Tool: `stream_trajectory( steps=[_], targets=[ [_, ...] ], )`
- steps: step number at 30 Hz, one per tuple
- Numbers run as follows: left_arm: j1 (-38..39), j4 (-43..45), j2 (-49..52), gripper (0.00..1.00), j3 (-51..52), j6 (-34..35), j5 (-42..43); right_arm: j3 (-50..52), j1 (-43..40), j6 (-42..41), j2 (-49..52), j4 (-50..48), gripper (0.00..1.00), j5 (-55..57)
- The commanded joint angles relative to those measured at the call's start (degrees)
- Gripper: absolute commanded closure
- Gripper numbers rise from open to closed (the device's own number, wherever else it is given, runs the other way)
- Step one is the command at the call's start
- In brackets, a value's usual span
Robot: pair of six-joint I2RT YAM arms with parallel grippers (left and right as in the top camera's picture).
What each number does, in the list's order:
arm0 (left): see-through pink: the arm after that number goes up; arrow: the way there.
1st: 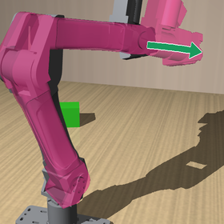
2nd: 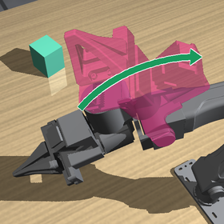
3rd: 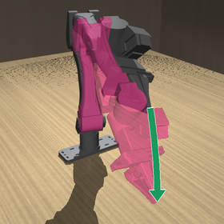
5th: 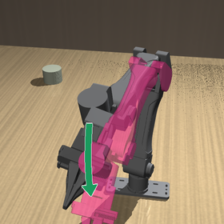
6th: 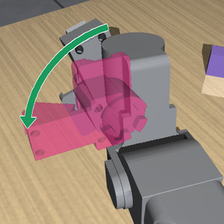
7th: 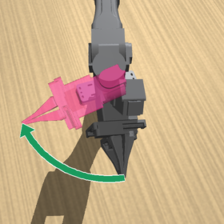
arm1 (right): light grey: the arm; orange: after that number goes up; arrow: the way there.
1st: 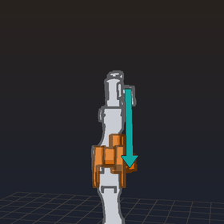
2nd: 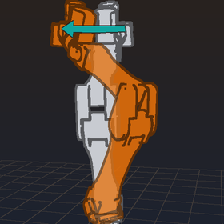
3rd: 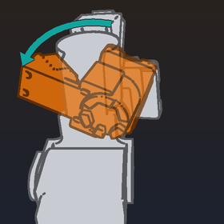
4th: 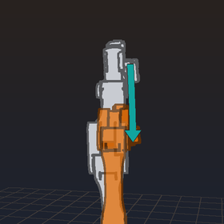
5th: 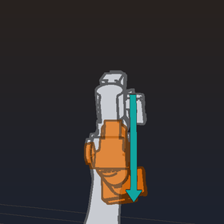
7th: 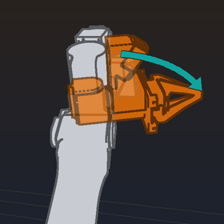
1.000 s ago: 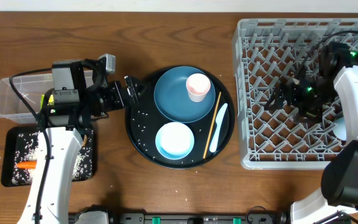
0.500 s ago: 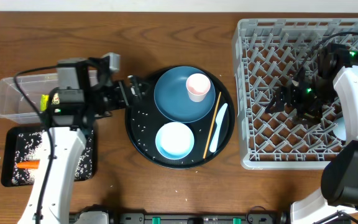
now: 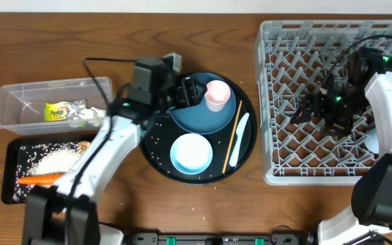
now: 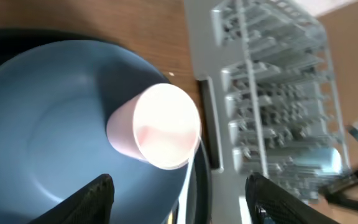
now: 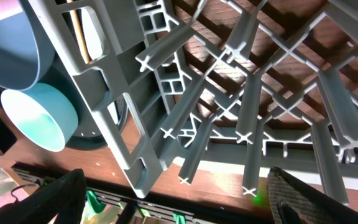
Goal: Sort waste into correct bins and load items into the dishwasher rack
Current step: 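Grasp the pink cup with the left gripper and lift it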
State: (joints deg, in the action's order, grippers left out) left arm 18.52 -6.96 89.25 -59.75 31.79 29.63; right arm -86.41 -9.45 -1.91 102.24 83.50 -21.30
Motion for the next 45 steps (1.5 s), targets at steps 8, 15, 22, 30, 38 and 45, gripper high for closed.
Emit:
stream_trajectory(
  steps=[8,15,22,30,38,45],
  targets=[
    [5.4,8.5,8.9,0.31,-0.37,6.62,-14.36,0.09,0.52,0.31,-1.42,0.02,0.13,0.09],
    [7.34,9.27,12.79,0.4,-0.37,6.95,-17.38,0.09,0.52,0.31,-1.42,-0.13,0.13,0.09],
    [7.32,9.53,13.86,0.69,-0.37,6.95,-17.29,0.09,0.52,0.31,-1.42,0.02,0.13,0.09],
    [6.25,9.88,11.58,0.94,-0.37,6.91,-17.0,0.09,0.52,0.31,-1.42,0.44,0.11,0.33],
    [2.29,5.97,2.58,0.94,-0.39,6.86,-12.07,0.09,0.52,0.28,-1.42,0.5,0.07,-0.83],
    [-4.33,-0.59,-9.62,0.94,-0.37,-1.66,8.85,0.09,0.52,19.93,-1.42,-0.07,0.09,-26.36]
  ],
)
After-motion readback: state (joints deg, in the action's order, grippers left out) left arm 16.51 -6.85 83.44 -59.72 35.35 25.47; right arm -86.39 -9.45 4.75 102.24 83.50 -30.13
